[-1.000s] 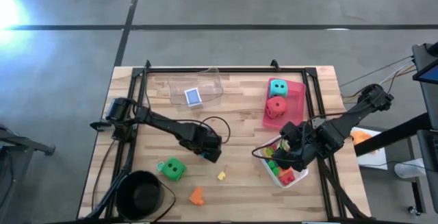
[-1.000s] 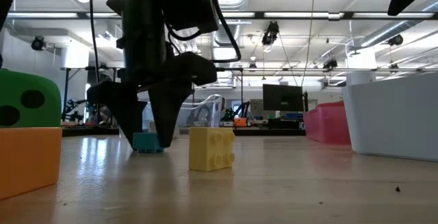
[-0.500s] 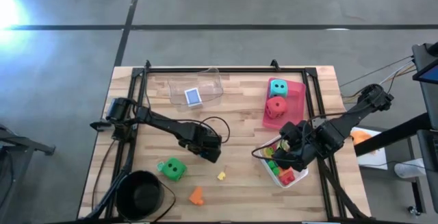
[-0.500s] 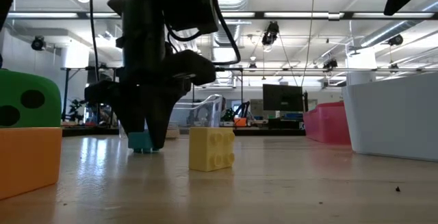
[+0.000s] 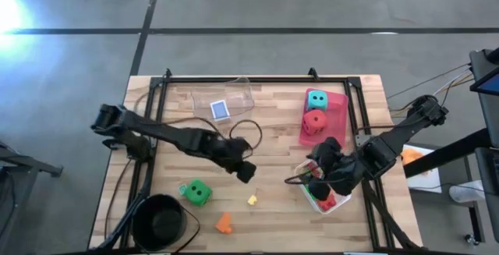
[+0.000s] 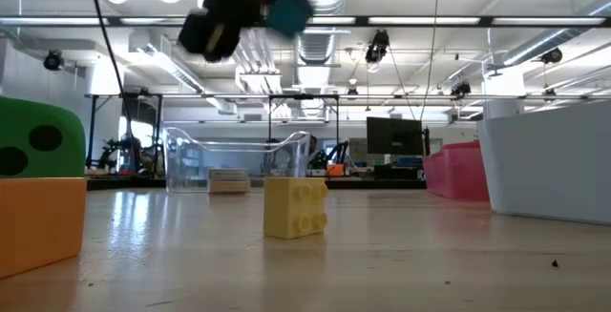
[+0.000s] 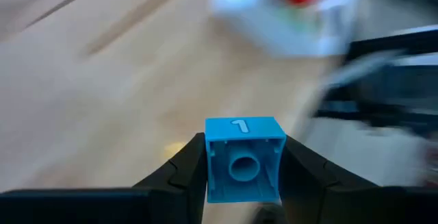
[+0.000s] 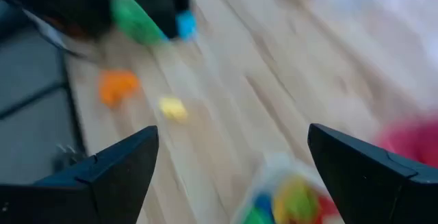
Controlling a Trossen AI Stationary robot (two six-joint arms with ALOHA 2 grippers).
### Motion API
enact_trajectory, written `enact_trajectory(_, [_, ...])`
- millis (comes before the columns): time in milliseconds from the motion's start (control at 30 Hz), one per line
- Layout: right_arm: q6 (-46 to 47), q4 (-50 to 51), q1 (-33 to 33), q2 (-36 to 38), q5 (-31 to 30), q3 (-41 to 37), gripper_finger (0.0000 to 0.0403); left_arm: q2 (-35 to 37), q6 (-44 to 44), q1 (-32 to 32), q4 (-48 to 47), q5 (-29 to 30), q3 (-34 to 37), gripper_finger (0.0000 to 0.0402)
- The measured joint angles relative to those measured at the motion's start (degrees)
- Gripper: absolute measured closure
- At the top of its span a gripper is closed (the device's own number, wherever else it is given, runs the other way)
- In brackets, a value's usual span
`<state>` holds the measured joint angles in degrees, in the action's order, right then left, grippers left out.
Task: Pick & Place Toys
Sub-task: Put the blue game piece into the white bin
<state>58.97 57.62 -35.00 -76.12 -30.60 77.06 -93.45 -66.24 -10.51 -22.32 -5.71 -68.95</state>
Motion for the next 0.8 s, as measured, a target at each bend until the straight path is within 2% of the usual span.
enact_trajectory(300, [-36.89, -32.09, 0.02, -0.23, -14.29, 1.31, 0.0033, 10.12, 2.5, 0.32, 20.37, 0.25, -0.07, 0.0268])
enact_trajectory(500, [-59.17, -50.17, 0.89, -2.95, -14.75, 1.31, 0.0033, 11.59, 3.43, 0.59, 35.56, -1.67, -0.09, 0.0267])
enact_trajectory(600, [-66.44, -56.41, 1.27, -4.83, -14.85, 1.36, 0.0033, 11.61, 3.38, 0.85, 41.62, -2.71, -0.15, 0.0267])
enact_trajectory(800, [-72.4, -59.55, 1.86, -8.05, -21.93, 4.27, 0.0033, 11.61, 1.72, 0.86, 45.43, -3.33, -0.15, 0.0268])
